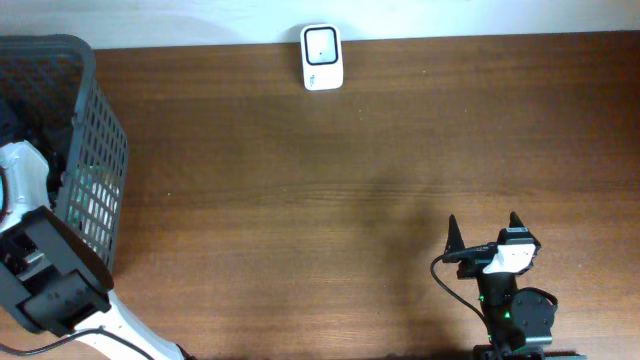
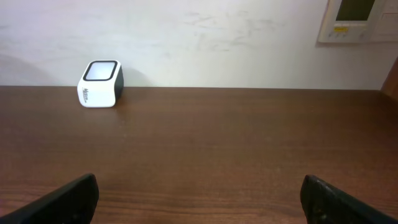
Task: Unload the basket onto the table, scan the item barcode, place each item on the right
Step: 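Reach the left gripper into the basket and grasp the red-purple pack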
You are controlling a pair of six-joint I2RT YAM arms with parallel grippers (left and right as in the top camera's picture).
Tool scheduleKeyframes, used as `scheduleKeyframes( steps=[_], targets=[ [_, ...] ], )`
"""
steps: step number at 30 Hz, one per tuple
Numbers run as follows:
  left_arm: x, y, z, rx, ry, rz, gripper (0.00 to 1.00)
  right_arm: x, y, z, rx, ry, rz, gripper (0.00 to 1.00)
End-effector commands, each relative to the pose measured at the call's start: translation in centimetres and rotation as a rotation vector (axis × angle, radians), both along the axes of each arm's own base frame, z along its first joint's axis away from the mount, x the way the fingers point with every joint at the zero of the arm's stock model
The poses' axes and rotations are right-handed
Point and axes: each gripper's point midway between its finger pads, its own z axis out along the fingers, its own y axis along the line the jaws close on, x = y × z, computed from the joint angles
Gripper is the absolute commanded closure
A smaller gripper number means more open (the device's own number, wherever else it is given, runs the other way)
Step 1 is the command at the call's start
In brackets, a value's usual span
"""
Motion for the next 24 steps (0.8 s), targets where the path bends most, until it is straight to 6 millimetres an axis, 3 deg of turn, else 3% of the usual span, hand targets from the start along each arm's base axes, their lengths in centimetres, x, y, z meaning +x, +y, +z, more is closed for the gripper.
scheduleKeyframes(
  steps=[1, 3, 5, 6, 7, 8, 9, 10, 11, 13, 14, 16, 18, 20, 21, 22, 24],
  targets=[
    [0.3, 0.0, 0.0, -0.024, -0.039, -0.018, 0.5, 0.0, 0.1, -0.3, 0.006, 0.004, 0.0, 0.01],
    [0.2, -0.4, -0.6, -0.049, -0.036, -0.024, 0.57, 0.0, 0.1, -0.3, 0.006, 0.004, 0.0, 0.01],
    [-0.6, -1.3, -2.2, -0.098, -0.017, -0.029, 0.49, 0.0, 0.1, -0.3, 0.006, 0.004, 0.0, 0.01],
    [-0.9, -1.4, -2.5, -0.102, -0.009, -0.027, 0.53, 0.0, 0.1, -0.3, 0.007, 0.004, 0.0, 0.01],
    [-1.0, -1.3, -2.5, -0.102, -0.009, -0.023, 0.67, 0.0, 0.1, -0.3, 0.006, 0.005, 0.0, 0.01],
    [-1.2, -1.3, -2.4, -0.106, -0.004, -0.02, 1.0, 0.0, 0.1, -0.3, 0.007, 0.004, 0.0, 0.01],
    [-1.3, -1.3, -1.7, -0.109, -0.003, -0.016, 1.0, 0.0, 0.1, -0.3, 0.007, 0.004, 0.0, 0.01],
    [-0.8, -1.0, 0.7, -0.087, -0.069, 0.033, 1.0, 0.0, 0.1, -0.3, 0.007, 0.004, 0.0, 0.01],
    [0.4, -1.2, 5.0, -0.08, -0.223, 0.078, 1.0, 0.0, 0.1, -0.3, 0.006, 0.004, 0.0, 0.01],
    [2.7, -3.6, 13.3, -0.114, -0.502, -0.027, 1.0, 0.0, 0.1, -0.3, 0.006, 0.004, 0.0, 0.01],
    [2.3, -4.4, 19.2, -0.067, -0.669, -0.03, 1.0, 0.0, 0.1, -0.3, 0.006, 0.004, 0.0, 0.01],
    [0.7, -5.6, 25.5, 0.007, -0.816, -0.054, 1.0, 0.0, 0.1, -0.3, 0.006, 0.004, 0.0, 0.01],
    [-0.4, -8.0, 30.7, 0.025, -0.957, -0.139, 1.0, 0.0, 0.1, -0.3, 0.006, 0.004, 0.0, 0.01],
    [-1.7, -12.5, 36.5, -0.079, -1.184, -0.228, 1.0, 0.0, 0.1, -0.3, 0.007, 0.004, 0.0, 0.01],
    [-2.1, -14.8, 38.1, -0.171, -1.256, -0.273, 1.0, 0.0, 0.1, -0.3, 0.006, 0.004, 0.0, 0.01],
    [-2.1, -18.4, 39.5, -0.294, -1.307, -0.379, 1.0, 0.0, 0.1, -0.3, 0.007, 0.004, 0.0, 0.01],
    [-1.3, -24.9, 40.5, -0.482, -1.324, -0.542, 1.0, 0.0, 0.1, -0.3, 0.006, 0.004, 0.0, 0.01]
  ],
)
